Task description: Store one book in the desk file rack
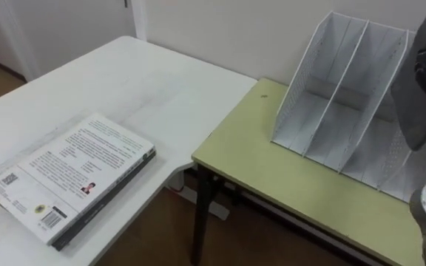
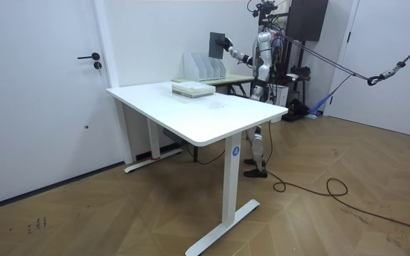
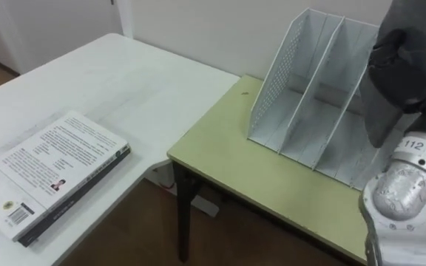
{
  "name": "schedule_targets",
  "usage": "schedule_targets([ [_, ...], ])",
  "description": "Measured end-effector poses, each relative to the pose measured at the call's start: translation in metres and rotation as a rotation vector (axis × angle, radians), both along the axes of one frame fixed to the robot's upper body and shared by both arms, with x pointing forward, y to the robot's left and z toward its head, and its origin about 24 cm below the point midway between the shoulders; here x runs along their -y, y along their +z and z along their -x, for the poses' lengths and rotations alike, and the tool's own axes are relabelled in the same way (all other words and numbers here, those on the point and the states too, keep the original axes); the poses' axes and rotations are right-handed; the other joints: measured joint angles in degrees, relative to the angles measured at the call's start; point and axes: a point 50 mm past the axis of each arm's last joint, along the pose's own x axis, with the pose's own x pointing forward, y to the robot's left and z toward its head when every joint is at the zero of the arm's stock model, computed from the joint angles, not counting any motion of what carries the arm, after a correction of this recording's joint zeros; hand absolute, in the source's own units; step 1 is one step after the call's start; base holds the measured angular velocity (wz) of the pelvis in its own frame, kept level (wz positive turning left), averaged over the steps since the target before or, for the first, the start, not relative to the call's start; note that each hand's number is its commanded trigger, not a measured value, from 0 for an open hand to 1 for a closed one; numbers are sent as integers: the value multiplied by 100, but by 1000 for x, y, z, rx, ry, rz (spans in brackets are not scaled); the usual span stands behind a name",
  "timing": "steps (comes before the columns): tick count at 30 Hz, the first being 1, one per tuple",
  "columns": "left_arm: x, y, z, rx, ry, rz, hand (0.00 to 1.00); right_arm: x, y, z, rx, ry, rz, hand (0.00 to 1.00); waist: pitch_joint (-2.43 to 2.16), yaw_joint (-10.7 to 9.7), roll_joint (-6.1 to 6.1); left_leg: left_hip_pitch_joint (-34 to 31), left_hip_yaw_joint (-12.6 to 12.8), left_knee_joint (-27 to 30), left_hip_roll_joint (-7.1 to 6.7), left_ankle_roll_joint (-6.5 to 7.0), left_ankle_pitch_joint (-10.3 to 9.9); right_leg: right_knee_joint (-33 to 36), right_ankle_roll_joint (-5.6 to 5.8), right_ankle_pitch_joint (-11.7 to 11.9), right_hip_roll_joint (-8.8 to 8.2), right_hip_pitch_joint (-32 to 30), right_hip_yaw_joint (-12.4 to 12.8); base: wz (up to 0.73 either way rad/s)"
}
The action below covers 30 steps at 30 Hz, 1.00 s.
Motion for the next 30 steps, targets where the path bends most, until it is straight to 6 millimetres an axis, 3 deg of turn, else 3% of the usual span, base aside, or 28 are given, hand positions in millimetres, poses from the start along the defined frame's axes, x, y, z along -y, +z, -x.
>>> schedule_targets([
  [8, -1, 0, -1, -15, -1, 6, 0, 15, 0, -11, -80, -27, -55, 100, -9, 23, -23, -14, -10, 0, 4, 0, 0, 6, -3, -2, 9, -11, 18, -2],
  [14, -7, 2, -3, -31, 4, -1, 0, 32, 26, -25, -84, -67, -43, 100, -37, 22, -120, -12, -28, 2, 17, 0, 0, 0, -11, 5, 11, -1, 6, 0],
  [18, -13, 4, -4, -38, -30, -21, 0, 49, 33, -28, -107, -106, -39, 100, -63, 12, -193, -56, -199, 16, 45, -2, -1, -8, -16, 13, 1, 9, -118, 13],
  [30, -16, 5, -4, -41, -46, -15, 0, 64, 17, -39, -225, -126, -85, 100, -58, 31, -176, -89, -221, 113, 68, -6, 0, -109, -30, 71, 9, 64, -147, 1],
])
